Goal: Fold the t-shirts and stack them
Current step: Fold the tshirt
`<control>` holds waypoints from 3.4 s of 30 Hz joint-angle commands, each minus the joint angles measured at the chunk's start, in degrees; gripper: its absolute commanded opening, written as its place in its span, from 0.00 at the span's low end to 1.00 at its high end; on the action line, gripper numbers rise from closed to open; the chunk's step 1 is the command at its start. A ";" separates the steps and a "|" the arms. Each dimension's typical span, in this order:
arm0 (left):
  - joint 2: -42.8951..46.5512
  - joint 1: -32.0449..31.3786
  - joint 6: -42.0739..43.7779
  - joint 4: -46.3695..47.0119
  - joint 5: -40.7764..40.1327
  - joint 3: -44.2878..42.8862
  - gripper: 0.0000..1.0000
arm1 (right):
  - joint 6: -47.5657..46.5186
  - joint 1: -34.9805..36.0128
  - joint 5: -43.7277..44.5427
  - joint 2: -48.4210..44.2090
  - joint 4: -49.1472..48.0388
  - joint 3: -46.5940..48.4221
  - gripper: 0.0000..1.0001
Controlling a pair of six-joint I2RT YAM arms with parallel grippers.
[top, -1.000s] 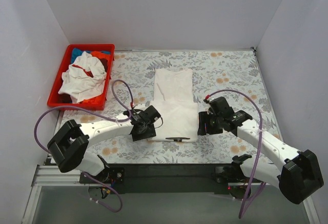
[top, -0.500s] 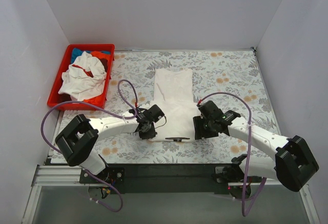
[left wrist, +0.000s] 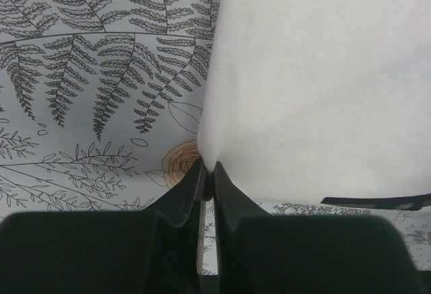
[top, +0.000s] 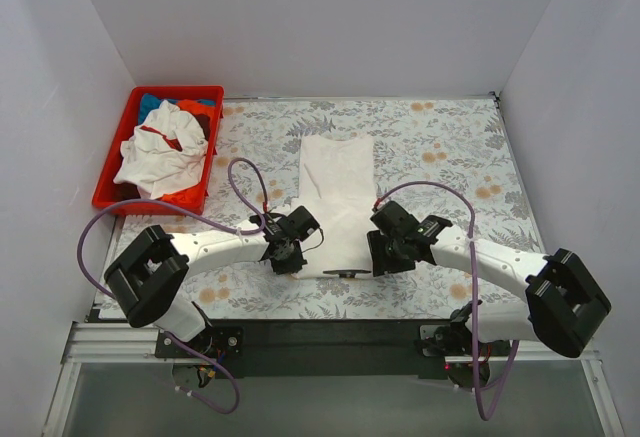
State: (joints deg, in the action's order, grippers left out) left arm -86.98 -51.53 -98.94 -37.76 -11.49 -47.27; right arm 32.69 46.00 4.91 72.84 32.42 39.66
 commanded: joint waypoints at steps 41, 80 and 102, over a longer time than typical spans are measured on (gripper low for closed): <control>3.30 -2.43 -1.26 -6.62 1.73 3.85 0.00 | -0.43 4.09 -2.43 6.10 -0.44 -6.53 0.01; 8.85 12.32 12.35 -15.24 4.19 -25.15 0.00 | -18.17 -6.78 -9.03 5.12 31.91 40.05 0.01; -14.96 25.60 20.89 -4.10 8.23 -38.16 0.00 | -27.15 -25.78 -21.95 30.50 23.92 51.30 0.01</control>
State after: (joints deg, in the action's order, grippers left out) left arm -100.55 -28.10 -80.47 -44.64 -1.30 -83.11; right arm 7.40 21.71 -15.46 100.44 57.71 88.05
